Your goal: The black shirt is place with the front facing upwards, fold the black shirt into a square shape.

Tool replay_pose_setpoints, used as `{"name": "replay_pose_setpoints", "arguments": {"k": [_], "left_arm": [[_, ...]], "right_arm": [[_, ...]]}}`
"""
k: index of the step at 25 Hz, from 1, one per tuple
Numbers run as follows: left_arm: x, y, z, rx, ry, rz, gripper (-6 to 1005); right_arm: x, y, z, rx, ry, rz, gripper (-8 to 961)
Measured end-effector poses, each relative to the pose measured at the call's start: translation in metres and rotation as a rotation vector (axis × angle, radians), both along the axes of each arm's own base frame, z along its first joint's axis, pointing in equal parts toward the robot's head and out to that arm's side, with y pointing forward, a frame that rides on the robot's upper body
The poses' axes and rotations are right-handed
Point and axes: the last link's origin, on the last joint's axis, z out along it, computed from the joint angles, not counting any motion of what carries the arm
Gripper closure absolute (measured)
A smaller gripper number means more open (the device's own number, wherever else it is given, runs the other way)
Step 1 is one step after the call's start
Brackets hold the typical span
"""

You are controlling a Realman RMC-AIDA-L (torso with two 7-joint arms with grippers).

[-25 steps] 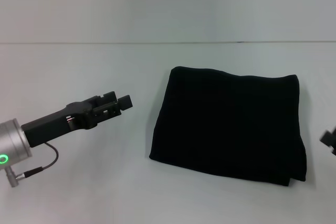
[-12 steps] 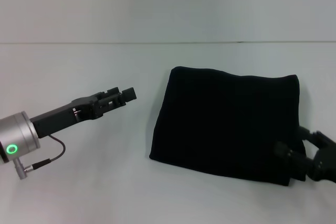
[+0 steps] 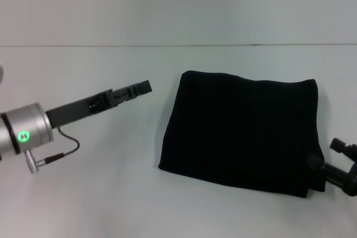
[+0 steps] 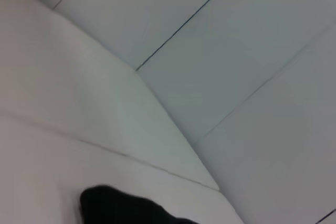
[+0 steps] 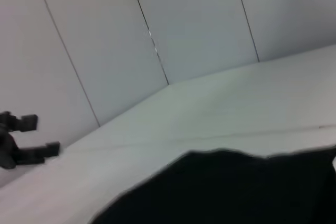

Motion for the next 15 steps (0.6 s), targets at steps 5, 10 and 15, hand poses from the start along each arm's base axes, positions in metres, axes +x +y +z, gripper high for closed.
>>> {"name": "replay_pose_setpoints", "arguments": {"k": [5, 10, 15], "left_arm": [[0.008, 0.028, -0.001, -0.231, 0.026, 0.255, 197], [0.02, 0.051, -0.008, -0.248, 0.129, 0.316, 193], [0.035, 0.058, -0.036, -0.234, 0.218, 0.314, 190]], "right_arm": [[-0.004, -0.013, 0.023, 0.078, -0.005, 0.115, 12], [-0.011, -0.024, 0.02, 0.049, -0.046, 0.216, 13], [-0.014, -0.031, 0.009, -0.01, -0.058, 0.251, 13]]}}
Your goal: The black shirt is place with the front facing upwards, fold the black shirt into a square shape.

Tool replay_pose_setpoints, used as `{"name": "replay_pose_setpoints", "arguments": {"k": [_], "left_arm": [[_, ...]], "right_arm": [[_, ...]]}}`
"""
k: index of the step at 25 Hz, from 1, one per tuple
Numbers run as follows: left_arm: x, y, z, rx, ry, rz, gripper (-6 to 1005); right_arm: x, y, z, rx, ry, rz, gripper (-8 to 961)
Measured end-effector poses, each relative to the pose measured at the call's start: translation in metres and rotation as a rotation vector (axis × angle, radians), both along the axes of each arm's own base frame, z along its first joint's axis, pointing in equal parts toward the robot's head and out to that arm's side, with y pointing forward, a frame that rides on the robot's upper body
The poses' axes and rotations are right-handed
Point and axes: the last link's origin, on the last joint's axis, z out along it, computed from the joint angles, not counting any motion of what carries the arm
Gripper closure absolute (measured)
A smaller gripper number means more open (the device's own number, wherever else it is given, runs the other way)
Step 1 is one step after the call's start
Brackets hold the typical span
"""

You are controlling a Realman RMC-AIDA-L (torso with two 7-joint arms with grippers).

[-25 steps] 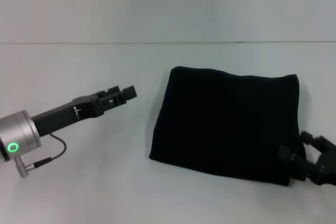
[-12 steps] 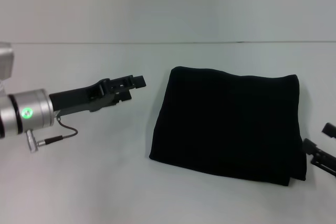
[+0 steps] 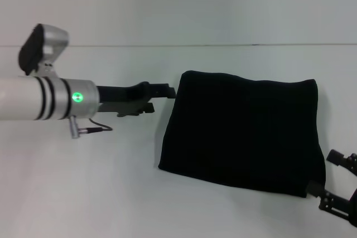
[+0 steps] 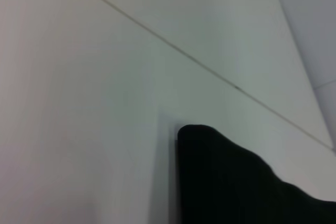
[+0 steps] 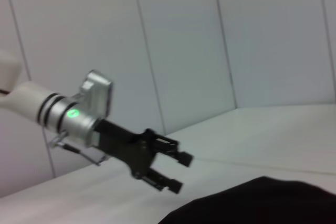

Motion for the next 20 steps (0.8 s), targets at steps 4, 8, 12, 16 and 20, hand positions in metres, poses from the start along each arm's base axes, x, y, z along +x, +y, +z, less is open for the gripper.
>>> {"name": "replay_pose_setpoints", "arguments": {"k": [4, 8, 12, 16, 20], "left_arm": [[0.008, 0.001, -0.018, 0.005, 0.036, -0.012, 191], [0.014, -0.001, -0.029, 0.007, 0.047, -0.019, 192], [0.018, -0.001, -0.034, 0.0, 0.067, -0.034, 191], [0.021, -0.002, -0.038, -0.008, 0.067, -0.041, 192], [0.026, -0.004, -0.041, -0.024, 0.059, -0.056, 195]], "right_arm": [[0.001, -0.005, -0.006, -0.048, -0.021, 0.011, 12], [0.001, -0.008, -0.011, -0.078, -0.049, 0.037, 15], [-0.001, -0.008, -0.012, -0.081, -0.052, 0.047, 28], [-0.002, -0.007, -0.013, -0.084, -0.044, 0.051, 45], [-0.003, -0.006, -0.013, -0.085, -0.042, 0.056, 63]]}}
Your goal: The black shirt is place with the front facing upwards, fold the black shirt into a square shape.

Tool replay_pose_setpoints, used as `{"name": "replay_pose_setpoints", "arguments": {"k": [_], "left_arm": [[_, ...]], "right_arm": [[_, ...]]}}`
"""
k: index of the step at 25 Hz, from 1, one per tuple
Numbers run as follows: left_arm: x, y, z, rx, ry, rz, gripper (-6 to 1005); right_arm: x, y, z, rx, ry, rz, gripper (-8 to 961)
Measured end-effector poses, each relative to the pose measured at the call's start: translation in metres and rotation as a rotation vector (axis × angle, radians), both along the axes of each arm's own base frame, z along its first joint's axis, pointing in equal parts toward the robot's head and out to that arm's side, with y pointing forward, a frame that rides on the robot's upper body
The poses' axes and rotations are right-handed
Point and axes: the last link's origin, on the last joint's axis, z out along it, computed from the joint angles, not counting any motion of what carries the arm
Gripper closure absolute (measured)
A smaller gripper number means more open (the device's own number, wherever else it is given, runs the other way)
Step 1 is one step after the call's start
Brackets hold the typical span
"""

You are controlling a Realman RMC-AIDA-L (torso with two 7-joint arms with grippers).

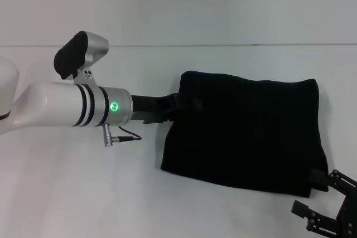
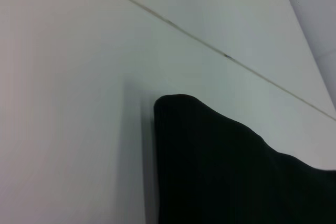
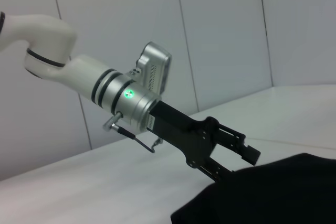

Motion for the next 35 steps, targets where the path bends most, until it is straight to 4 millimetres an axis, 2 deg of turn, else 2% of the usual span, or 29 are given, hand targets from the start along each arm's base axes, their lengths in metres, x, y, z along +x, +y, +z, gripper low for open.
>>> {"name": "replay_pose_setpoints", "arguments": {"k": [6, 8, 19, 25, 30, 35], "left_arm": [[0.0, -0.001, -0.002, -0.005, 0.02, -0.028, 200], [-0.001, -0.001, -0.002, 0.001, 0.027, -0.026, 410], [-0.003, 0.0, -0.001, 0.008, 0.045, -0.035, 646], [-0.004, 0.0, -0.001, 0.014, 0.039, -0.029, 869], [-0.007, 0.009, 0.007, 0.071, 0.034, -0.002, 899], [-0.015, 0.023, 0.028, 0.15, 0.04, 0.028, 903]], "right_arm": [[-0.003, -0.001, 0.001, -0.003, 0.015, 0.013, 68], [-0.003, 0.0, 0.001, -0.004, 0.017, 0.013, 68], [-0.005, 0.002, 0.002, -0.005, 0.022, 0.024, 68], [-0.007, 0.004, 0.002, 0.0, 0.027, 0.028, 68], [-0.01, 0.007, 0.003, 0.005, 0.035, 0.041, 68], [-0.013, 0.012, 0.003, 0.006, 0.036, 0.056, 68]]}}
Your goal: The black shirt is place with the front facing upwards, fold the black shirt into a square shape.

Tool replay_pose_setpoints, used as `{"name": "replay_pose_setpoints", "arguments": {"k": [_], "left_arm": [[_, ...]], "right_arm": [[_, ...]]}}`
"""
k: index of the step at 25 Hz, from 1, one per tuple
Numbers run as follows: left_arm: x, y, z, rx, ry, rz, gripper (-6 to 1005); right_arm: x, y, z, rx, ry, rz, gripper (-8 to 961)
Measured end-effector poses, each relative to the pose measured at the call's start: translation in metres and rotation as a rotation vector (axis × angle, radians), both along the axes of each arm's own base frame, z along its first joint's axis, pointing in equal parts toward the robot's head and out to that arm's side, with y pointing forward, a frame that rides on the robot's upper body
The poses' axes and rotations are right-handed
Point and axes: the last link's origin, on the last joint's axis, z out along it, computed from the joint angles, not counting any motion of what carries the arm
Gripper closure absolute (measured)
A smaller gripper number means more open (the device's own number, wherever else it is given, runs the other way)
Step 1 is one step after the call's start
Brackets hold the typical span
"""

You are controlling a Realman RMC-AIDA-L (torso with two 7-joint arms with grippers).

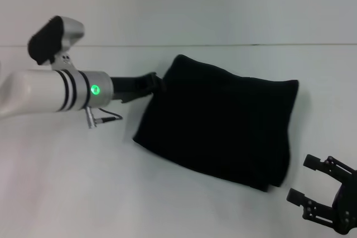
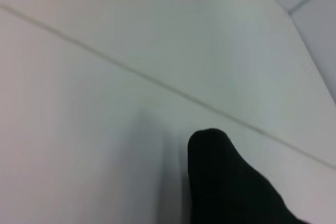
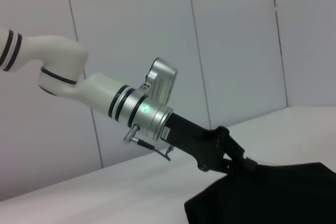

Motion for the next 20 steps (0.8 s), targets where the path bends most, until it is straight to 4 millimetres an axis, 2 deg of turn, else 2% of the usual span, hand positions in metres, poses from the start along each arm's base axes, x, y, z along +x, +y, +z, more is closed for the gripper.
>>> {"name": "replay_pose_setpoints", "arguments": {"k": [4, 9, 12, 16, 20], "left_arm": [[-0.015, 0.002, 0.016, 0.04, -0.02, 0.04, 905], [-0.05, -0.022, 0.023, 0.054, -0.111, 0.148, 904], [-0.063, -0.038, 0.022, 0.067, -0.189, 0.18, 904], [-0.064, -0.051, 0.018, 0.083, -0.251, 0.156, 905], [-0.058, -0.053, 0.018, 0.086, -0.215, 0.024, 908]], "right_arm": [[-0.003, 0.004, 0.0, 0.0, 0.0, 0.012, 68], [-0.004, 0.008, 0.002, 0.009, -0.002, 0.017, 68], [-0.004, 0.012, 0.004, 0.023, -0.003, 0.015, 67], [-0.005, 0.017, 0.006, 0.04, -0.006, 0.016, 67], [-0.005, 0.022, 0.006, 0.052, -0.016, 0.008, 67]]}}
